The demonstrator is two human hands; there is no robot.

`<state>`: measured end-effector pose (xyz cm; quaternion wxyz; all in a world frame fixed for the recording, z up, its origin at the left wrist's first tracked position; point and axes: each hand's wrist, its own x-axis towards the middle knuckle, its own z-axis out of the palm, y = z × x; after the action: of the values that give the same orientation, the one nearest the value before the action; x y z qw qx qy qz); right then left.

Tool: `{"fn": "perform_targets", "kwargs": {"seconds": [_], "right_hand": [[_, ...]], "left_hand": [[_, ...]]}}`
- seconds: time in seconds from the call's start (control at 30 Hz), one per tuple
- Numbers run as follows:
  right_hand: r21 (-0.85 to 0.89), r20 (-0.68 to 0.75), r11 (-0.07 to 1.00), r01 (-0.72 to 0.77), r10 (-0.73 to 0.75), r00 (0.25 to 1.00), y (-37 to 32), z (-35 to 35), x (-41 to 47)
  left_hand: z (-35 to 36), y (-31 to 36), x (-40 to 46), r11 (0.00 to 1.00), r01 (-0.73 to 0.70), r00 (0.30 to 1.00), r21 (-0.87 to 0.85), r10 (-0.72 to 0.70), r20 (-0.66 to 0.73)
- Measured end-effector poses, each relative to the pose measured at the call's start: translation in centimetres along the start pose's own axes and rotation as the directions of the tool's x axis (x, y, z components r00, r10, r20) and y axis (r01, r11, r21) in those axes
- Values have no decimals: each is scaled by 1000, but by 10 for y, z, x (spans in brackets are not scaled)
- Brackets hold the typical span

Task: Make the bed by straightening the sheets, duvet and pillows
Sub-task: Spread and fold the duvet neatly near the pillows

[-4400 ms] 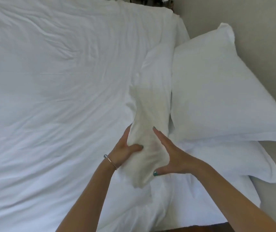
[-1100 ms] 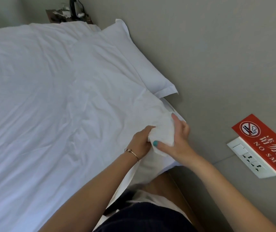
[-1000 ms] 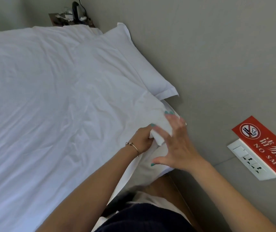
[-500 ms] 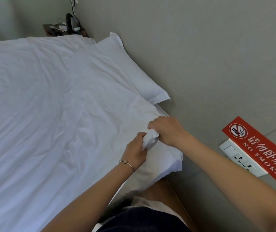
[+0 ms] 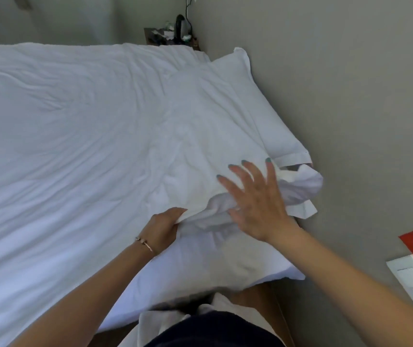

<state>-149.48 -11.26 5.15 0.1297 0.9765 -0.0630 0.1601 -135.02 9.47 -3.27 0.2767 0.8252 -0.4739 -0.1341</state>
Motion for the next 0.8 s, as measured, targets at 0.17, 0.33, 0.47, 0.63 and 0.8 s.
{"fn": "perform_targets", "kwargs": {"seconds": [0.17,0.33,0.47,0.63,0.8], "right_hand": [[1,299,986,164,-157,941,-21,37,16],[127,422,990,-60,0,906,7,28,72],[218,338,975,-47,-30,941,6,24,112],[141,326,977,-157,104,940,-9,11,158],[3,333,970,-245,230,914,-49,-7,190]], "left_hand": [[-18,7,23,999,-7,996,36,4,88],[-27,-9,24,998,65,997,-2,-65,44],[-36,-69,-8,974,192,980,118,-196,30],[-83,-209,-86,867,464,879,181,-476,28],[-132,-324,-145,758,640,761,129,-648,30]]}}
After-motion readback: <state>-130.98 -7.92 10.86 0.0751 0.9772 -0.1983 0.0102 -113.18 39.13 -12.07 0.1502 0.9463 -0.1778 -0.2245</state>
